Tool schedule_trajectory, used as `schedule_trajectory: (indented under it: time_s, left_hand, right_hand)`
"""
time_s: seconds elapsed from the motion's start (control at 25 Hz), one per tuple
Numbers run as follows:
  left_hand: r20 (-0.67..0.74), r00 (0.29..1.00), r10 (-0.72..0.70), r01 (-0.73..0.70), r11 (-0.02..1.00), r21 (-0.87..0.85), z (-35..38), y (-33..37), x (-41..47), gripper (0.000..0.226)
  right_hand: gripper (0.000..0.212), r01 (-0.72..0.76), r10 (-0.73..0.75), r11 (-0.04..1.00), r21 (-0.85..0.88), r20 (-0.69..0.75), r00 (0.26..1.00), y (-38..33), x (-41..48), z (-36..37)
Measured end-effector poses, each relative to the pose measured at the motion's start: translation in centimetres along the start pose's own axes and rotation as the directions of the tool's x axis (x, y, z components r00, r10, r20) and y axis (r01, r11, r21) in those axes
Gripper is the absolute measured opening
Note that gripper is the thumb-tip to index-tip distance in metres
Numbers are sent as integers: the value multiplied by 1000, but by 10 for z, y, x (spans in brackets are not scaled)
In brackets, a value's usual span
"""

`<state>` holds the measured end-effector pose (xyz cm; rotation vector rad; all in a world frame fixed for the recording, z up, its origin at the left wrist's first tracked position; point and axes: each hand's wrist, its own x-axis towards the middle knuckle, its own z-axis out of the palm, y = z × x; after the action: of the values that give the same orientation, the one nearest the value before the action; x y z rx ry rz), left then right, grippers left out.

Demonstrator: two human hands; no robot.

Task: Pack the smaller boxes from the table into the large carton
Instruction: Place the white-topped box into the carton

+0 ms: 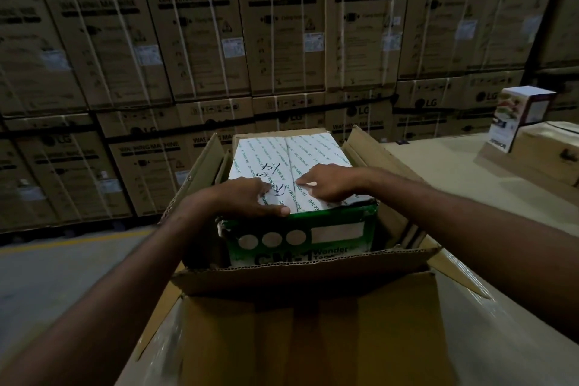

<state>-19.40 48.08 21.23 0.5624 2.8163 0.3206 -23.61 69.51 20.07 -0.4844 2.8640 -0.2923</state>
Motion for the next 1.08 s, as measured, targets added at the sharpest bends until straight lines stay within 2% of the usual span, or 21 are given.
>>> schedule_trajectory:
  time_s: [0.08,0.16,0.24,0.32,0.36,0.44,0.52,0.68,0.76,0.88,0.96,1.08]
  left_hand:
    - [22,1000,14,-14,1000,24,-2,-6,-2,77]
    - [45,999,20,-22,999,38,-8,-16,-4,86]
    - [42,998,39,-39,999,-20,-11,-26,-5,88]
    - [-13,997,74,-75,987,-142,-11,-34,-6,85]
    - [-61,994,87,-98,973,-207,-10,-39,-7,83]
    - [-171,981,93,-143,940,-310,-9,-45,-7,79]
    - [-232,969,87,-170,913,-370,-10,-52,-8,75]
    - [-323,943,82,-235,851,-470,-12,-51,-13,68]
    - [-392,914,106,-299,829,-473,-13,-44,-14,63]
    - [-489,868,83,-339,819,-463,-18,-33,-20,64]
    - [-575,818,33,-369,797,-479,-24,-33,-27,51]
    - [-695,706,-137,-393,741,-545,-29,-40,-49,28]
  right_hand:
    - [57,33,-34,999,28,1,999,-5,0,2]
    - [53,-9,10,997,80,-5,1000,-9,4,3]
    - [38,-76,73,979,190,23,997,-17,11,7]
    - [12,-125,135,942,311,-12,991,-26,17,7]
    - [11,-137,164,900,414,-30,986,-29,19,5]
    - [31,-170,243,752,637,-27,970,-30,18,-5]
    - [41,-181,275,654,734,-8,962,-35,13,-14]
    - [52,-108,238,512,852,-20,971,-47,12,-20]
    - [50,-49,223,460,886,-62,973,-54,12,-19]
    - [37,72,132,449,890,-145,981,-75,6,-19]
    - [31,148,45,455,878,-188,981,-92,2,-17]
    - [33,186,-50,471,863,-184,982,-111,9,-11]
